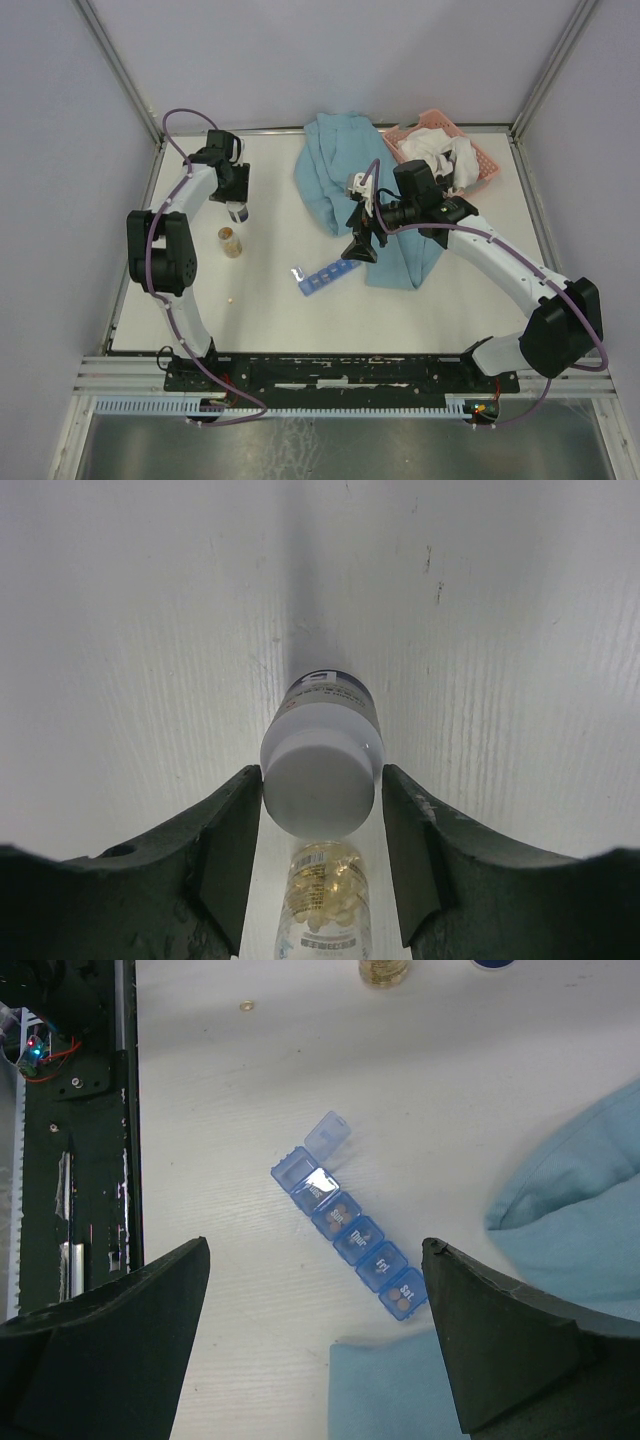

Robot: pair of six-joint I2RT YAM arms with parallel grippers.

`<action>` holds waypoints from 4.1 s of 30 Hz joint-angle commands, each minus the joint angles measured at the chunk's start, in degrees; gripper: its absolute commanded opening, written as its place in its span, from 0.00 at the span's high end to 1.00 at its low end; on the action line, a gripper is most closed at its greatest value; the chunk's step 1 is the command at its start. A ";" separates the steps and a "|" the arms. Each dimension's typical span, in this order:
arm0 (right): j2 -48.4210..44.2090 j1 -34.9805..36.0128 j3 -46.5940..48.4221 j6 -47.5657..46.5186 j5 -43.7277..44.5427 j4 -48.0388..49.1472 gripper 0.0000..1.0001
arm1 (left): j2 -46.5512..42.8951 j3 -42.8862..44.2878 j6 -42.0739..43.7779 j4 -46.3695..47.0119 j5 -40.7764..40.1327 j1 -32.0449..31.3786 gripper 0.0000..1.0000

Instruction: Sort the pills into containers

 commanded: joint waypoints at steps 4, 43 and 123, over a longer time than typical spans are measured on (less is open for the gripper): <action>0.24 -0.22 0.25 -0.36 -1.75 1.13 0.05 | 0.70 2.84 0.01 0.07 1.35 0.32 0.55; -5.08 -4.18 -1.62 -9.17 -12.45 0.38 0.08 | -54.75 -57.16 -44.53 59.52 28.09 -25.92 0.97; -0.99 2.26 4.03 -35.61 -17.58 -23.90 0.95 | -56.42 -65.76 12.41 86.53 42.40 -38.96 0.13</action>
